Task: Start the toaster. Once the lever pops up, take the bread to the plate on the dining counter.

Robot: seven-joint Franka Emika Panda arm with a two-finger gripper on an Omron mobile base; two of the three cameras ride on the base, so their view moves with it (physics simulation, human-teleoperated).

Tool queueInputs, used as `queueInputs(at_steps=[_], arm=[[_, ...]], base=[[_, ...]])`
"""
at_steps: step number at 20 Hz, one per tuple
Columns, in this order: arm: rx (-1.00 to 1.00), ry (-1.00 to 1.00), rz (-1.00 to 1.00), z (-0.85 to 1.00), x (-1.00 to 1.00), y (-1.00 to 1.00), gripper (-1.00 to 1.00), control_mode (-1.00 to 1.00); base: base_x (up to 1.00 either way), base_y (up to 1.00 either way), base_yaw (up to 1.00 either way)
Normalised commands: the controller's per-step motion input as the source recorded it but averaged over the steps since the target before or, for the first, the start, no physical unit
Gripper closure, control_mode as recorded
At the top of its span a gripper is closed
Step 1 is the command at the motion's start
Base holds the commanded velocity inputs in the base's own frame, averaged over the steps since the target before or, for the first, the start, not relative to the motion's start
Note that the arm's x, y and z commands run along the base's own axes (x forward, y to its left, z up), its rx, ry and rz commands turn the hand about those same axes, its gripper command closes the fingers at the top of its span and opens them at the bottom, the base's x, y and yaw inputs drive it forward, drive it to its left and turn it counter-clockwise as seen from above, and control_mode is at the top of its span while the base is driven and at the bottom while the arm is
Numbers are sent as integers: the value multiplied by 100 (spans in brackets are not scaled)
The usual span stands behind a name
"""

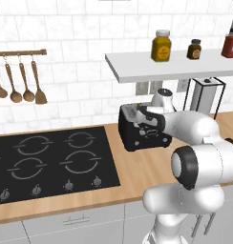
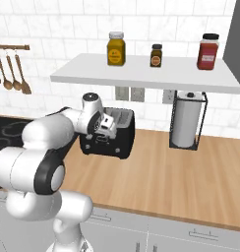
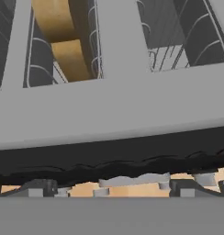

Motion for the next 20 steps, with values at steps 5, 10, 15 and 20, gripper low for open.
queueInputs(at_steps=[5,10,15,20], arm=[[0,-15,-3,-29,-16,-7,-100,-100],[0,-5,-1,-26,0,0,-100,-100],[0,-1,0,-27,0,0,-100,-100],[0,-3,0,-11,0,0,-100,-100]], base=[[0,0,0],[0,0,0],[0,0,0],[0,0,0]])
